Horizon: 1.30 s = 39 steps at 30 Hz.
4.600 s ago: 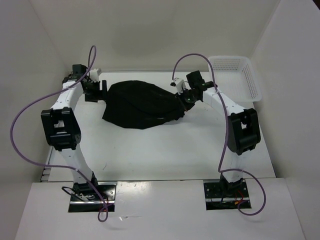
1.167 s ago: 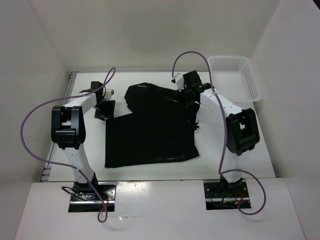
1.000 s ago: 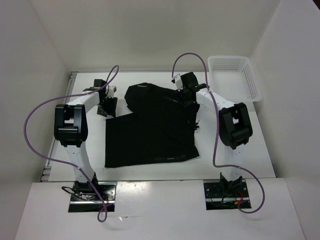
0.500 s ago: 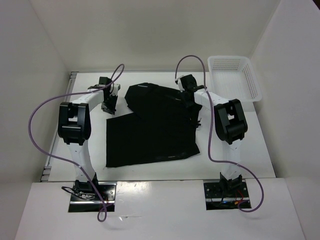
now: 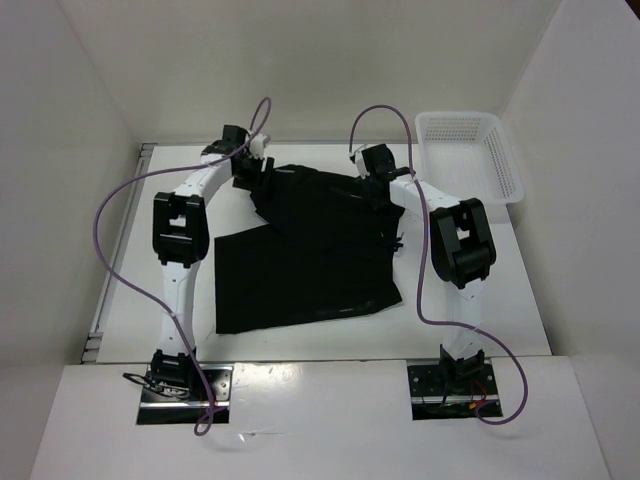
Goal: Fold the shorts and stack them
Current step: Flatten the shorts out, then fold the shorts
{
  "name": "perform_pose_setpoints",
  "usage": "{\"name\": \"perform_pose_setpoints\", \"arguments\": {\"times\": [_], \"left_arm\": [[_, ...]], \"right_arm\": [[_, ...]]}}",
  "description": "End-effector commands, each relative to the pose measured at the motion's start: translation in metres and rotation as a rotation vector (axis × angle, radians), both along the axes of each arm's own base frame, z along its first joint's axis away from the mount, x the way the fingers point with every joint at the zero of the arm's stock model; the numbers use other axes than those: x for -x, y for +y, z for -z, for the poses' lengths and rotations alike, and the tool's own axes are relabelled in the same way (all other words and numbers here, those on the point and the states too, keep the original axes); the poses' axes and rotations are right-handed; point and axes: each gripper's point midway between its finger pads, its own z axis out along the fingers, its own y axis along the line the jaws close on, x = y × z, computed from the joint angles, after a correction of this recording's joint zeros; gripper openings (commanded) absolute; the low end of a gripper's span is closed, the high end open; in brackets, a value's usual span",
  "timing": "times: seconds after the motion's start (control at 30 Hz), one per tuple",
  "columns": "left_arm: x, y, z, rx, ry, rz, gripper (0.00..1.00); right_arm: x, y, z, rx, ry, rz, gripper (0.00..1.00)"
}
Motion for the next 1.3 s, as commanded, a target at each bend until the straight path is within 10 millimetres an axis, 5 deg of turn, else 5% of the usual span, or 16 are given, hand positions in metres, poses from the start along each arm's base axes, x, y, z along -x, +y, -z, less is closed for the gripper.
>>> {"name": "perform_pose_setpoints", "arguments": {"times": [0.0, 0.17, 0.27, 0.33, 0.4, 0.43, 0.5, 0.57, 0.6, 0.67, 0.77, 0.8, 0.97, 1.1, 1.27], "left_arm": [[0.011, -0.017, 0.035, 0.015, 0.09, 0.044, 0.75], [0.011, -0.022, 0.051, -0.055, 0.097, 0.032, 0.71], [0.02, -0.029, 0.056, -0.043, 0.124, 0.052, 0.45], [0.034, -0.03, 0.054, -0.03, 0.156, 0.063, 0.13], [0.053, -0.025, 0.063, -0.046, 0.204, 0.058, 0.0], [0.059, -0.024, 0.052, -0.045, 0.196, 0.058, 0.0], [0.071, -0.007, 0.048, -0.065, 0.212, 0.025, 0.0], [0.094, 0.003, 0.038, -0.078, 0.229, 0.01, 0.0], [0.101, 0.005, 0.023, -0.084, 0.214, 0.005, 0.0], [0.122, 0.015, 0.024, -0.102, 0.258, -0.011, 0.02], [0.128, 0.012, 0.009, -0.085, 0.256, -0.001, 0.44], [0.121, 0.012, -0.005, -0.057, 0.227, 0.0, 0.63], [0.05, 0.018, -0.049, -0.003, 0.022, -0.021, 0.69], [0.006, 0.019, -0.038, 0.01, -0.025, -0.025, 0.73], [0.004, 0.016, 0.01, -0.011, 0.08, -0.024, 0.74]], "right_arm": [[-0.021, -0.004, -0.051, -0.001, -0.15, 0.016, 0.52], [-0.022, -0.011, -0.049, 0.013, -0.15, 0.025, 0.59], [-0.021, -0.012, -0.041, 0.024, -0.139, 0.017, 0.61], [-0.021, -0.01, -0.035, 0.028, -0.126, -0.001, 0.61], [-0.013, -0.008, -0.019, 0.025, -0.072, -0.019, 0.61], [-0.011, -0.007, -0.015, 0.019, -0.059, -0.028, 0.61], [-0.003, -0.006, 0.007, 0.018, -0.003, -0.043, 0.51], [-0.003, -0.006, 0.012, 0.035, 0.01, -0.058, 0.27], [-0.002, -0.007, 0.018, 0.038, 0.02, -0.059, 0.22], [0.001, -0.006, 0.024, 0.037, 0.041, -0.065, 0.15], [0.0, -0.001, 0.025, 0.019, 0.056, -0.081, 0.13], [-0.002, 0.002, 0.027, 0.009, 0.059, -0.089, 0.15], [-0.009, 0.009, 0.016, 0.001, 0.031, -0.098, 0.16], [-0.014, 0.011, 0.013, -0.003, 0.017, -0.098, 0.19], [-0.019, 0.018, 0.008, -0.036, 0.01, -0.096, 0.35]]}}
